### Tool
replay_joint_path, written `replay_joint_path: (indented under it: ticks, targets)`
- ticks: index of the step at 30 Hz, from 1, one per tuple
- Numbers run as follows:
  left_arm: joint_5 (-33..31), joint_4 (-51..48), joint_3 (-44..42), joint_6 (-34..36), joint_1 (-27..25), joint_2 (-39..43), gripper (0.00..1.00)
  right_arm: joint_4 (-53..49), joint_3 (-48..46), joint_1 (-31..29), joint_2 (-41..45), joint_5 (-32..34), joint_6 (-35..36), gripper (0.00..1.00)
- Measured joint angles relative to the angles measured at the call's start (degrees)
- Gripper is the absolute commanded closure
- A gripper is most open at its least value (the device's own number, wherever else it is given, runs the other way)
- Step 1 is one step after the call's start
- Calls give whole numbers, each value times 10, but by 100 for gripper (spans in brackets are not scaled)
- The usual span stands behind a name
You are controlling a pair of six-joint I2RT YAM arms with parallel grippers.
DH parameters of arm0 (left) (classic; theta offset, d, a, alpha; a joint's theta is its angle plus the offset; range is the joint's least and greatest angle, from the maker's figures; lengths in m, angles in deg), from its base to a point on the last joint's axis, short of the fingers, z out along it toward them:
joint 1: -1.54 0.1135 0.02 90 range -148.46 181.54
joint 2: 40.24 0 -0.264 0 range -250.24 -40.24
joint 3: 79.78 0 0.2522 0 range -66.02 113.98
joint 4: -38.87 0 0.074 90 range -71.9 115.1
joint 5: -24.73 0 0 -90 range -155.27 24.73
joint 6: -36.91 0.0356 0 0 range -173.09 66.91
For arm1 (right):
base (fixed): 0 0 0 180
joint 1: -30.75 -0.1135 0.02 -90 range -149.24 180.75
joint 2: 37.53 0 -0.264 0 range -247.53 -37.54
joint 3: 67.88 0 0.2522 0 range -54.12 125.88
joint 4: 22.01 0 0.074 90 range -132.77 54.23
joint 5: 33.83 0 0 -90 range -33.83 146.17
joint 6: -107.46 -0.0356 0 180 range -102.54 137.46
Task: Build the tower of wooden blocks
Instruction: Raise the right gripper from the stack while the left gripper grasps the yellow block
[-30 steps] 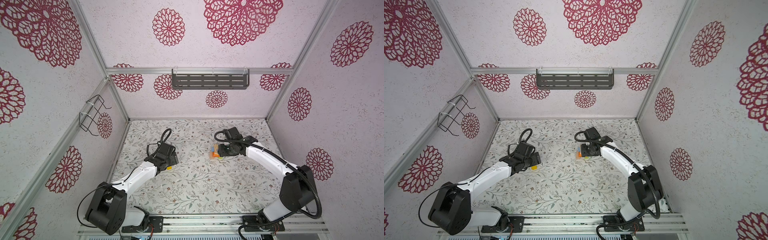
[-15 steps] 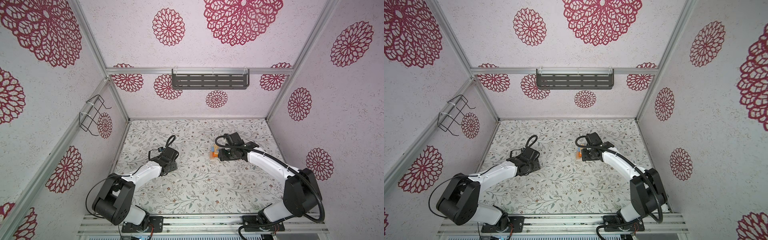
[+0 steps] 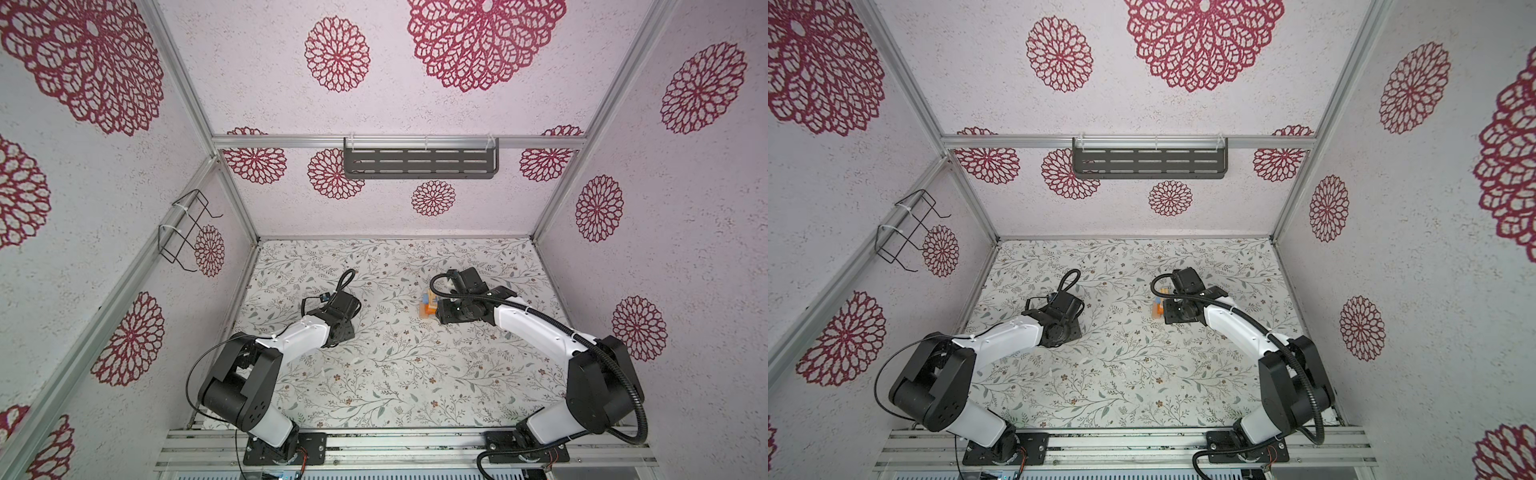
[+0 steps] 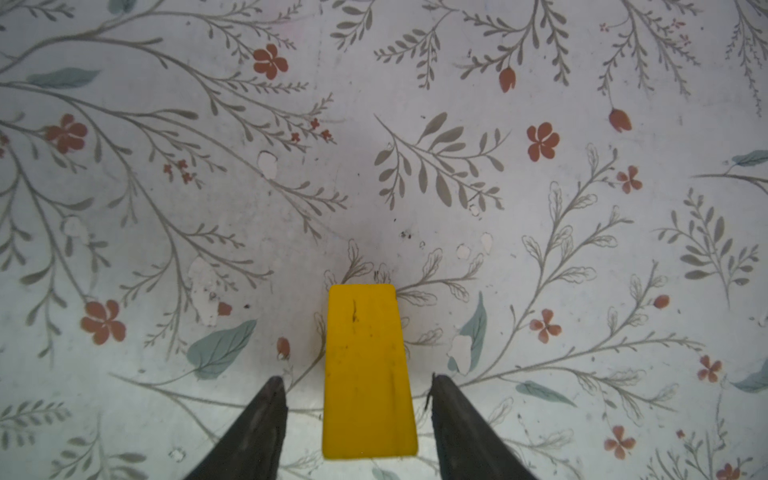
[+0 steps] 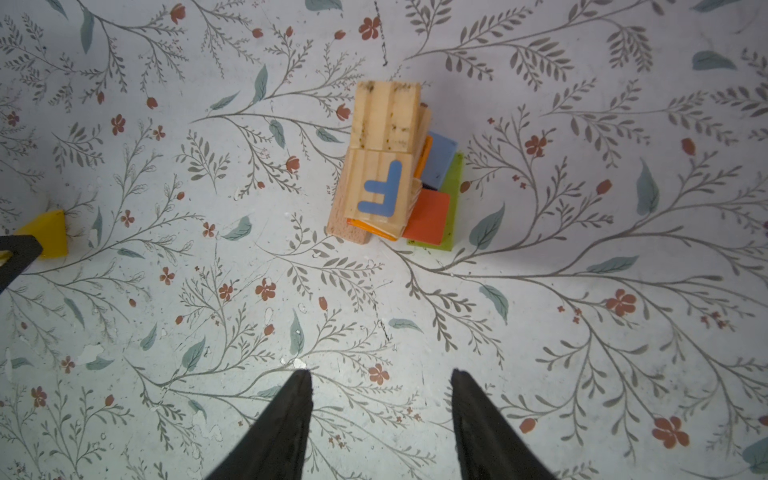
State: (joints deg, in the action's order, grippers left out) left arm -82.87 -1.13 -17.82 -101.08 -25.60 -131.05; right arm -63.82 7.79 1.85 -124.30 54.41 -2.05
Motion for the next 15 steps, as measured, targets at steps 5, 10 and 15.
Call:
replay_joint_path:
  ticks: [5, 10, 15]
  targets:
    - [-3, -1, 6, 4, 0, -11, 51, 2, -6, 1, 0, 0, 0, 43]
    - [-4, -2, 9, 8, 0, -17, 57, 3, -7, 3, 0, 0, 0, 43]
    - [-5, -1, 11, 11, 0, -23, 67, 4, -7, 4, 0, 0, 0, 43]
